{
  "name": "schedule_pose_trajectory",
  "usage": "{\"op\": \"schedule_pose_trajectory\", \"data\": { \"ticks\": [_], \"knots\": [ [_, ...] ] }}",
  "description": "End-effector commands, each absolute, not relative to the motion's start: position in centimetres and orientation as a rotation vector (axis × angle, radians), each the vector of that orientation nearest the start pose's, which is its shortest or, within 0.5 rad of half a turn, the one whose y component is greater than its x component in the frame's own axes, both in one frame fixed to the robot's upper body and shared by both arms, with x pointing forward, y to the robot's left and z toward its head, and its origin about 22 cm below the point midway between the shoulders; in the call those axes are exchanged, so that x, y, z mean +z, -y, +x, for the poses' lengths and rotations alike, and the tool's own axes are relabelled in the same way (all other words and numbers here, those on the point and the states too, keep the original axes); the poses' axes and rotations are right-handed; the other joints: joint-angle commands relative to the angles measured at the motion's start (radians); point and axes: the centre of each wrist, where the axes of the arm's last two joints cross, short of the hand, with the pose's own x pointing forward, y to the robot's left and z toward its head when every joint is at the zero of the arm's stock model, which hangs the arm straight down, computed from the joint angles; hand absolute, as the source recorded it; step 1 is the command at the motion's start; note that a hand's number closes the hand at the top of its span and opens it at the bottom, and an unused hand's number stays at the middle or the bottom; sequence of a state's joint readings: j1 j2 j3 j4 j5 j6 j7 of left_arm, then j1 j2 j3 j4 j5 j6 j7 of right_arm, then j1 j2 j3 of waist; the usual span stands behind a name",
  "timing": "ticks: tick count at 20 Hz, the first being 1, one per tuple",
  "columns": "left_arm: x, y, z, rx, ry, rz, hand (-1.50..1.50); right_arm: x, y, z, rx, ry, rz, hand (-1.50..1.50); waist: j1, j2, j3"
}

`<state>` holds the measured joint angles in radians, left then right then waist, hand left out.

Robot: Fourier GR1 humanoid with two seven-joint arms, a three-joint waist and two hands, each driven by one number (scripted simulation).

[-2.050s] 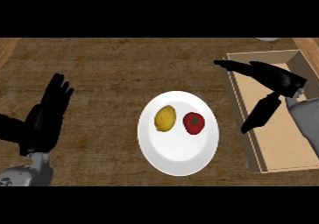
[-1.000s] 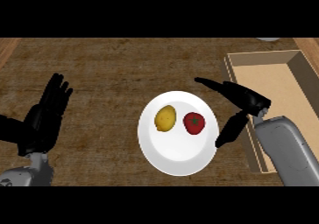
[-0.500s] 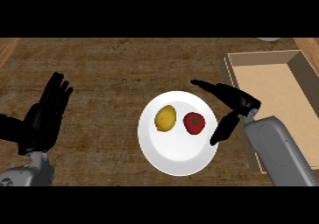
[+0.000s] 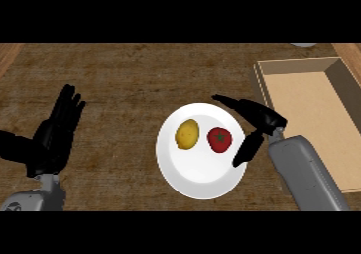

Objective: Pick the tomato from the plate and place it in the cardboard box

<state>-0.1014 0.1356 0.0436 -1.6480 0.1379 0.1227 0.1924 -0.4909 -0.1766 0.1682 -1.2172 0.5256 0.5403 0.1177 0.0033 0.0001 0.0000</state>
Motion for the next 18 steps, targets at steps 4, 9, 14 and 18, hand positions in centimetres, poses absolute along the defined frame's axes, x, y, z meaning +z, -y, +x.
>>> {"op": "schedule_pose_trajectory", "data": {
  "ticks": [4,9,14,18],
  "knots": [
    [4.7,-25.8,25.4,0.116,1.551,0.063,0.0,3.7,19.2,34.9,1.231,1.215,-0.094,-1.5,0.001,0.0,0.0],
    [4.2,-26.4,25.9,0.101,1.547,0.065,0.0,3.3,17.3,34.5,1.232,1.207,-0.094,-1.5,0.0,0.0,0.0],
    [5.2,-27.4,27.5,0.111,1.544,0.068,0.0,1.5,17.1,35.1,1.253,1.195,-0.09,-1.5,0.0,0.001,0.0],
    [5.3,-25.3,26.7,0.101,1.554,0.081,0.0,1.1,17.5,34.6,1.262,1.2,-0.122,-1.5,0.0,0.0,0.0]
  ]
}}
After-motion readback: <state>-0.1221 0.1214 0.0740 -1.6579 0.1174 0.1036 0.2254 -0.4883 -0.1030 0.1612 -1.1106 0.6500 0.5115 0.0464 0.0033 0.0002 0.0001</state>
